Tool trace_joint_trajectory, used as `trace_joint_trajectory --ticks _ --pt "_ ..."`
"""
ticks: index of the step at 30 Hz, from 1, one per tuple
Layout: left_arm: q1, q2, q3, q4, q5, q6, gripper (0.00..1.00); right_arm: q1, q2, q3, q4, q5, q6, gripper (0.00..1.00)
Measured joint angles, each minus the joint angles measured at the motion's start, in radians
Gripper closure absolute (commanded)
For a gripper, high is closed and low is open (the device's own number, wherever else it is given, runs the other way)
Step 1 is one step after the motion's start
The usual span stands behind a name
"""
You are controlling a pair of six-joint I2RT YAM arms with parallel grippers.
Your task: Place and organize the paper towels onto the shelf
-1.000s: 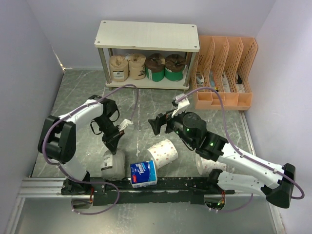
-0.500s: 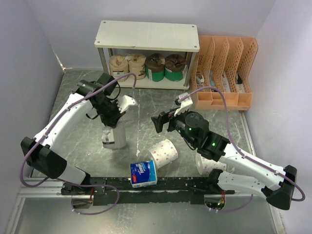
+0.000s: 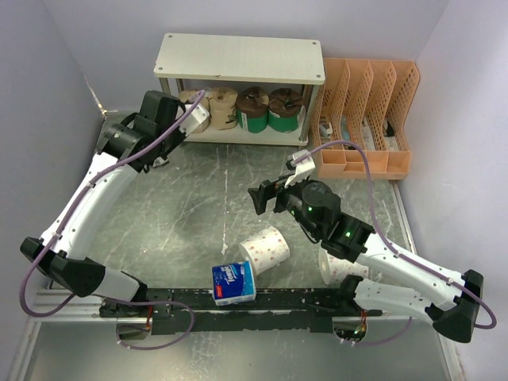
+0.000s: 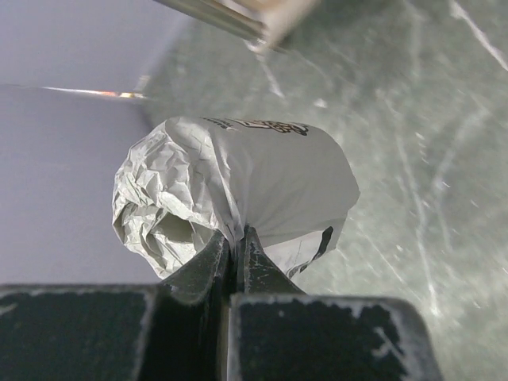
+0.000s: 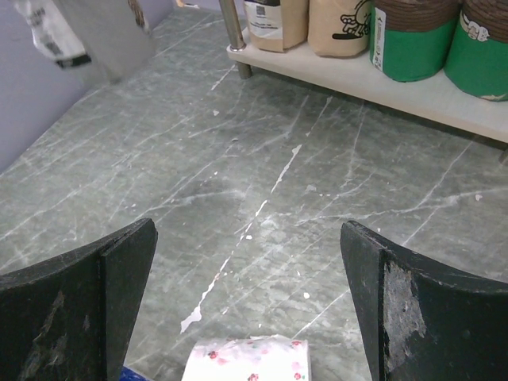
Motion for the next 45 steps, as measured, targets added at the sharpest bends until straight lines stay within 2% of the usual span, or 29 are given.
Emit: trace_joint_trajectory --ticks 4,9,13,22,33,39,41,44,45 --pt "-0.025 -0.005 0.003 0.153 -0.149 0.085 0.93 -0.005 0.003 0.000 0.000 0.006 -0.002 0.00" --pt "-0.039 -0.005 0.002 0.328 -0.205 0.243 0.93 -0.006 0.007 0.000 0.002 0.011 -0.001 0.00" --pt "-0.039 0.003 0.006 0.447 -0.209 0.347 0.93 -0.009 0.007 0.000 0.014 0.019 -0.004 0.00" --pt "-0.039 0.216 0.299 0.545 -0.178 0.466 0.93 -0.014 0.016 0.000 0.016 0.031 -0.024 0.00" --pt "-0.021 0.401 0.503 0.676 -0.131 0.579 0.93 -0.019 0.002 -0.030 0.055 0.035 -0.028 0.00" --pt "0.000 0.496 0.557 0.729 -0.119 0.621 0.93 -0.029 -0.028 -0.045 0.056 0.047 -0.034 0.00" --pt "0.009 0.544 0.599 0.733 -0.116 0.630 0.88 -0.032 -0.038 -0.047 0.055 0.052 -0.039 0.00" --pt "0.019 0.580 0.614 0.741 -0.115 0.638 0.65 -0.034 -0.048 -0.047 0.052 0.053 -0.046 0.00" --pt "0.021 0.583 0.609 0.748 -0.115 0.644 0.61 -0.035 -0.052 -0.047 0.051 0.054 -0.048 0.00"
